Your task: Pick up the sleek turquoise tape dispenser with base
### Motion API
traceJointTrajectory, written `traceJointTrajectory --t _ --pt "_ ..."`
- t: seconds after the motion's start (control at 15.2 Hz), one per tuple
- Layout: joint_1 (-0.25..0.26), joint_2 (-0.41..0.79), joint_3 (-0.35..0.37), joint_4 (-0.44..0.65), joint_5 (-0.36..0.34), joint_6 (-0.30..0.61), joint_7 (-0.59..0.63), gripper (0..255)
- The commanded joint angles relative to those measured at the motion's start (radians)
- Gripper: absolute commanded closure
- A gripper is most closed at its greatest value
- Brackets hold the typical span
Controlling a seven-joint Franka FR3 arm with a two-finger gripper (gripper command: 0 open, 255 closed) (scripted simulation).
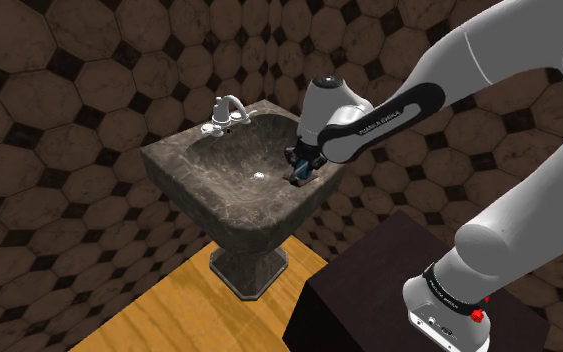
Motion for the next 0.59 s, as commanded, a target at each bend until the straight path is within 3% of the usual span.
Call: traceJointTrajectory --t 0.0,0.53 --pt "0.000 -0.025 0.002 0.008 0.035 -0.027 -0.030 255" --pt "0.008 -0.096 0.000 0.030 0.116 -0.103 -0.097 255"
